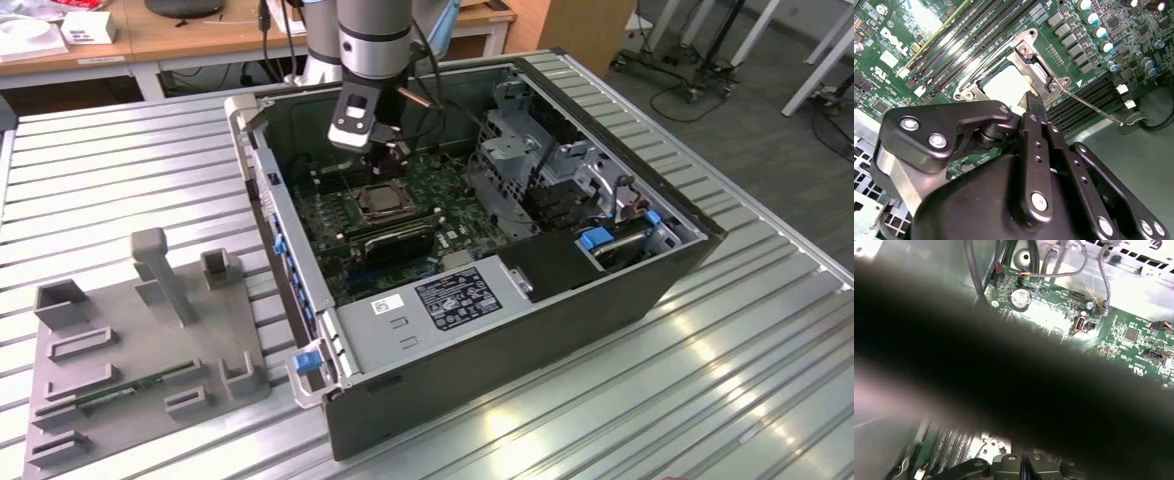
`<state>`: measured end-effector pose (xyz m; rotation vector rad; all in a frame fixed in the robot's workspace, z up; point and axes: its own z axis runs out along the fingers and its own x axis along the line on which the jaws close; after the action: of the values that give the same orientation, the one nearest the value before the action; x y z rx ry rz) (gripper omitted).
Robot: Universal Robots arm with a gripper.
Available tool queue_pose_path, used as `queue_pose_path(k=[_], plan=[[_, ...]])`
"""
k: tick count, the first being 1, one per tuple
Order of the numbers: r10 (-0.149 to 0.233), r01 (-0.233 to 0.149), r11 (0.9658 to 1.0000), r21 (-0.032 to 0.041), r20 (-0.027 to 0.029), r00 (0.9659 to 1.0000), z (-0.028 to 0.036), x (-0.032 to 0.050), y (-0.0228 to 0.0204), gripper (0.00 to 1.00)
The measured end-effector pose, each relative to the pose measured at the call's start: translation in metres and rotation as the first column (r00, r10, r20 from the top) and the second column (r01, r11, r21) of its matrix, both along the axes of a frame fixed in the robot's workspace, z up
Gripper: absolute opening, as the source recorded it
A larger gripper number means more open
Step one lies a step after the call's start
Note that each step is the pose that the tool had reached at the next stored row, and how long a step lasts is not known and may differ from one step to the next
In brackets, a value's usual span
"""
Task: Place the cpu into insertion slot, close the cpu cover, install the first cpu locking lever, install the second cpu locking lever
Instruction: 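Close the cpu cover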
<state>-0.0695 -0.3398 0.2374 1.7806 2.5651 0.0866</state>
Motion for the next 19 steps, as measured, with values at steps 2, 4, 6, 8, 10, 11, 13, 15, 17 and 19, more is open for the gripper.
queue_pose_path(k=[2, 4, 6, 8, 10, 11, 13, 15, 17, 19], plan=[[0.013, -0.013, 0.9999, 0.0001, 0.0, 0.9999, 0.0, 0.0, 0.0, 0.11], [0.025, -0.025, 0.9997, 0.0, 0.0, 0.9997, 0.0, 0.0, 0.0, 0.11], [0.036, -0.036, 0.9994, 0.0001, 0.0, 0.9994, 0.0, 0.0, 0.0, 0.11], [0.047, -0.047, 0.9989, 0.0001, 0.0001, 0.9989, 0.0, 0.0, 0.0, 0.11], [0.057, -0.057, 0.9984, 0.0, 0.0, 0.9984, 0.0, 0.0, 0.0, 0.11], [0.062, -0.062, 0.9981, 0.0, 0.0, 0.9981, 0.0, 0.0, 0.0, 0.11], [0.072, -0.072, 0.9974, 0.0, 0.0, 0.9974, 0.0, 0.0, 0.0, 0.11], [0.086, -0.086, 0.9963, 0.0, 0.0, 0.9963, 0.0, 0.0, 0.0, 0.11], [0.105, -0.105, 0.9944, 0.0, 0.0, 0.9944, 0.0, 0.0, 0.0, 0.11], [0.126, -0.126, 0.992, 0.0, 0.0, 0.992, 0.0, 0.0, 0.0, 0.11]])
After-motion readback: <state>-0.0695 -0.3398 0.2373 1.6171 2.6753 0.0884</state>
